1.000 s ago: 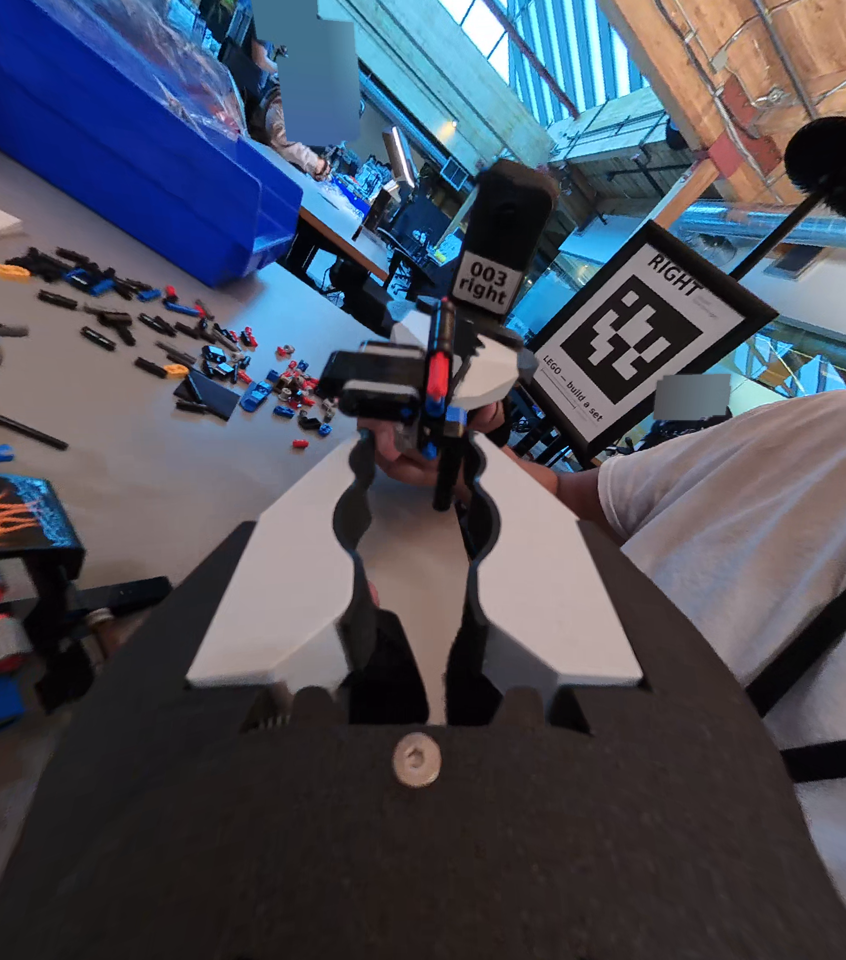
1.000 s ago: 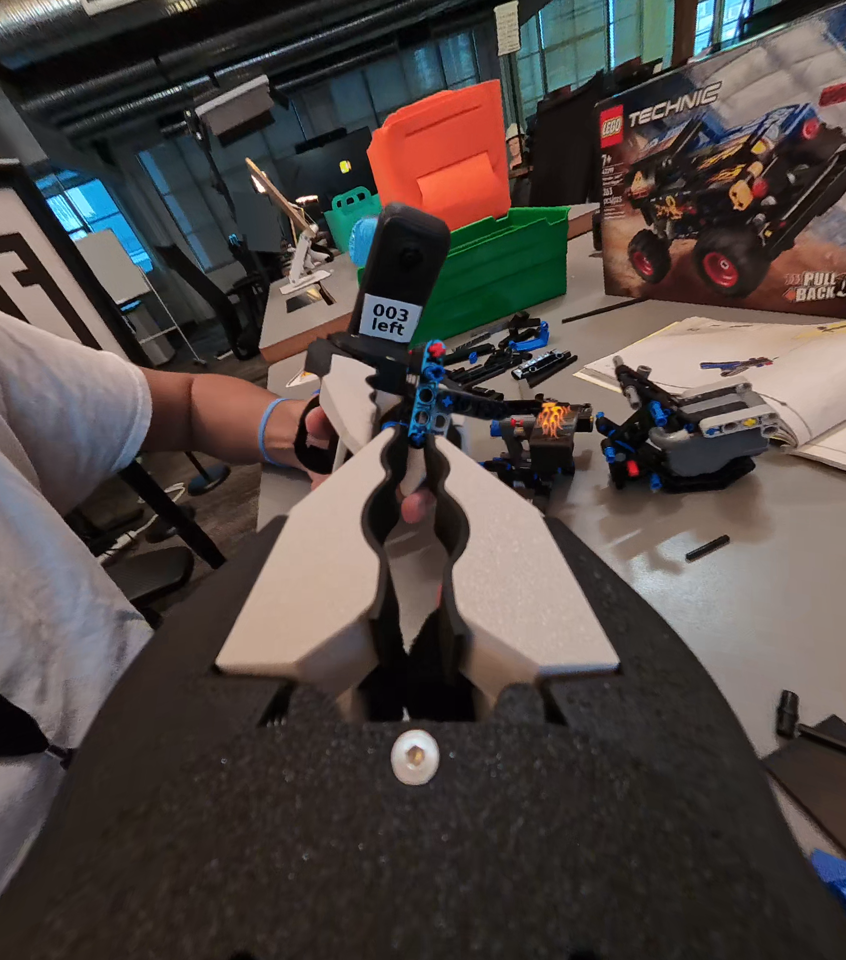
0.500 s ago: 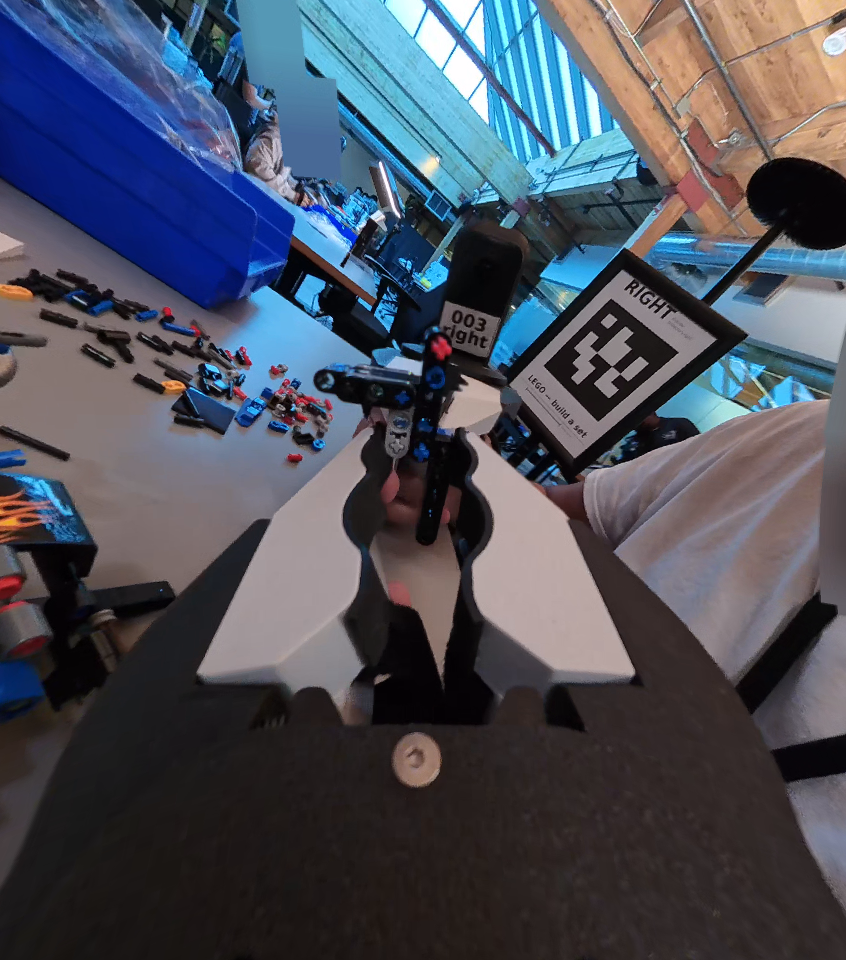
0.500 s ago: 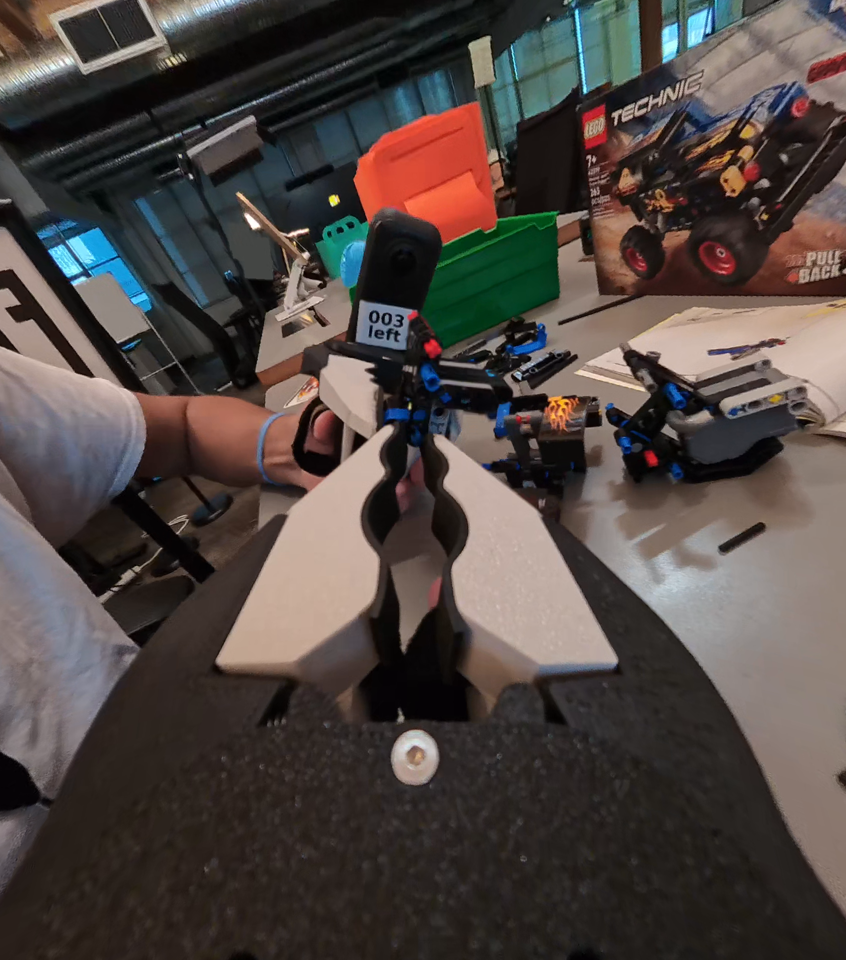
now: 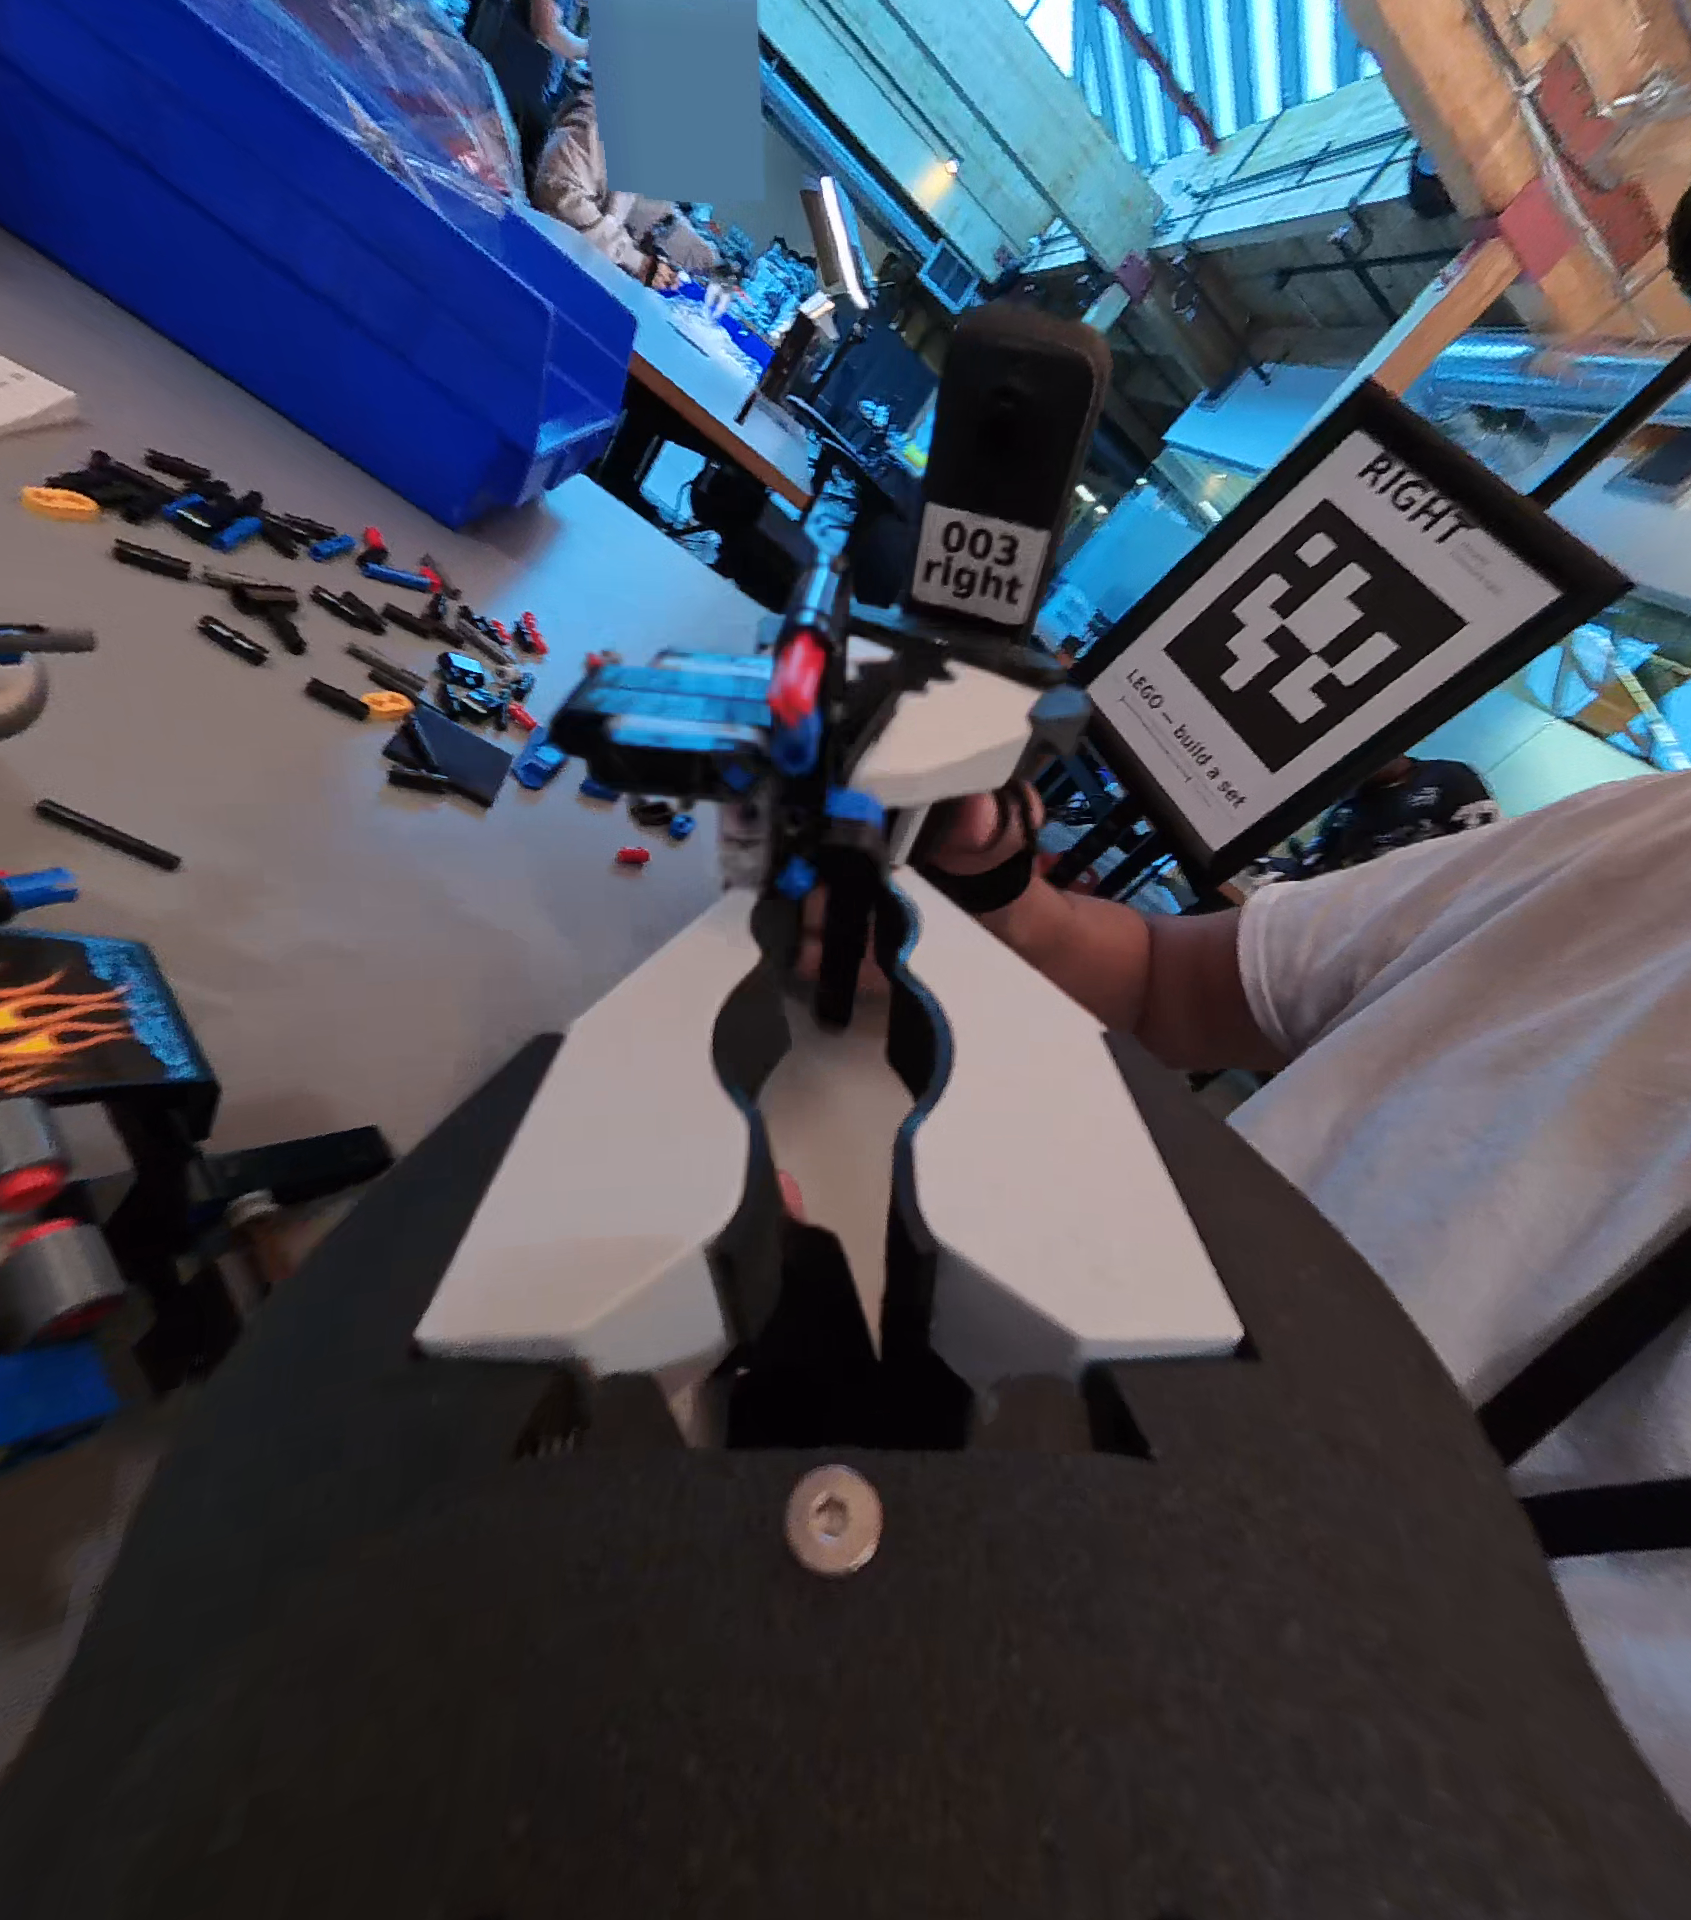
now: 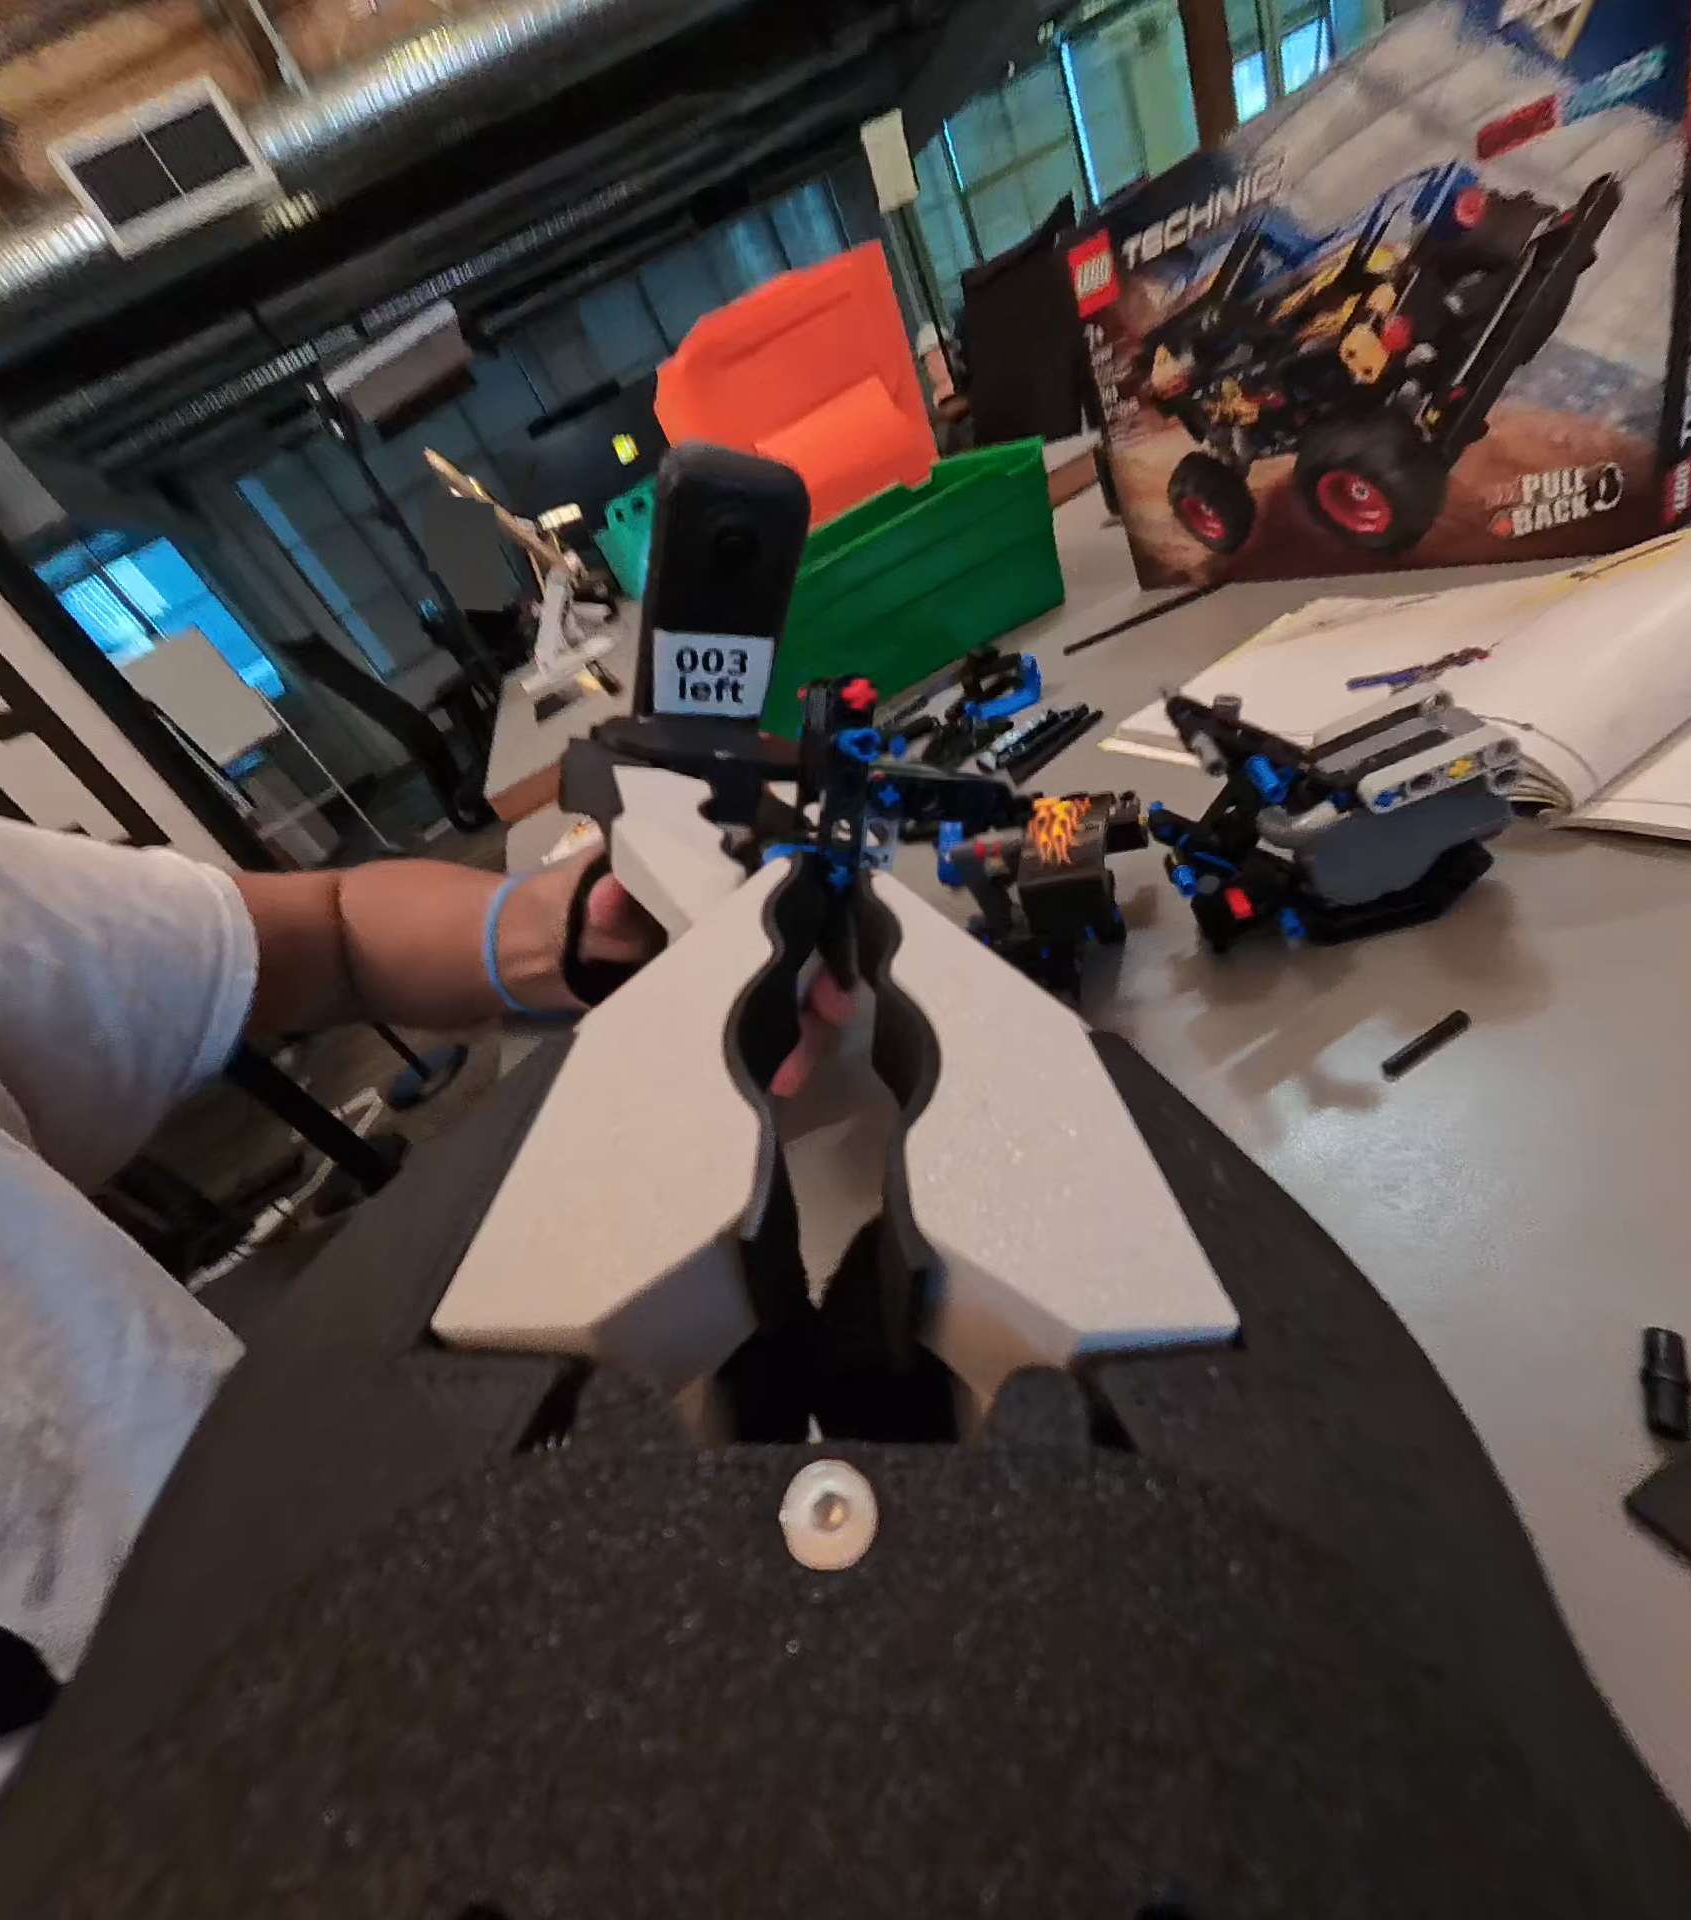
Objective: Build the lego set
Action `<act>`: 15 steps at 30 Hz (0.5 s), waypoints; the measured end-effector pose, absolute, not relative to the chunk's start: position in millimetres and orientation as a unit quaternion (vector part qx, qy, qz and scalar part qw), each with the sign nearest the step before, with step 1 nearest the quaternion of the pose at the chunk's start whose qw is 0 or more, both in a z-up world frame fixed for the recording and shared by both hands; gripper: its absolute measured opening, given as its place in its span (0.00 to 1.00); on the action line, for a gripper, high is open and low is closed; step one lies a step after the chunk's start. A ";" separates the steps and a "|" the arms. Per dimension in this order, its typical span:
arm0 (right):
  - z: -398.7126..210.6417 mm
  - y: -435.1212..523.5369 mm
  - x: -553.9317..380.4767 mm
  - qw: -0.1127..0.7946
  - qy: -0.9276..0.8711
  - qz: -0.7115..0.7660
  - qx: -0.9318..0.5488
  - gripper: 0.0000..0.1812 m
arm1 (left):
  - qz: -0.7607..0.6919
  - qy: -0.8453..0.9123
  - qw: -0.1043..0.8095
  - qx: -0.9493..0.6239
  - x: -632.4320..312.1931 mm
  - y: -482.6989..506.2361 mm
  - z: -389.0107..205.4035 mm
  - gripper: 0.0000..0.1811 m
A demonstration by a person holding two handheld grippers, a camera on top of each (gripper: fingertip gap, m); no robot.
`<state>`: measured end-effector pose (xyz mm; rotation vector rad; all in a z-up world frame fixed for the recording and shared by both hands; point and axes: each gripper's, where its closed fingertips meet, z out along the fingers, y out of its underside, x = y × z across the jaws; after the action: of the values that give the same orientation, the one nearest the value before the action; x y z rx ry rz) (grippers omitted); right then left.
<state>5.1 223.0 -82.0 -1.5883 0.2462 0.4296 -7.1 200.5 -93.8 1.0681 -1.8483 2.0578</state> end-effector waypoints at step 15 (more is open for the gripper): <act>-63.7 211.4 6.7 0.683 0.086 0.266 -0.675 0.14 | 0.698 -0.620 0.159 0.321 -32.0 192.2 -89.9 0.03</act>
<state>6.7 211.4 -63.7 -1.5146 0.1928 0.5958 -32.0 192.2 -89.9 0.9189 -1.7732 1.9947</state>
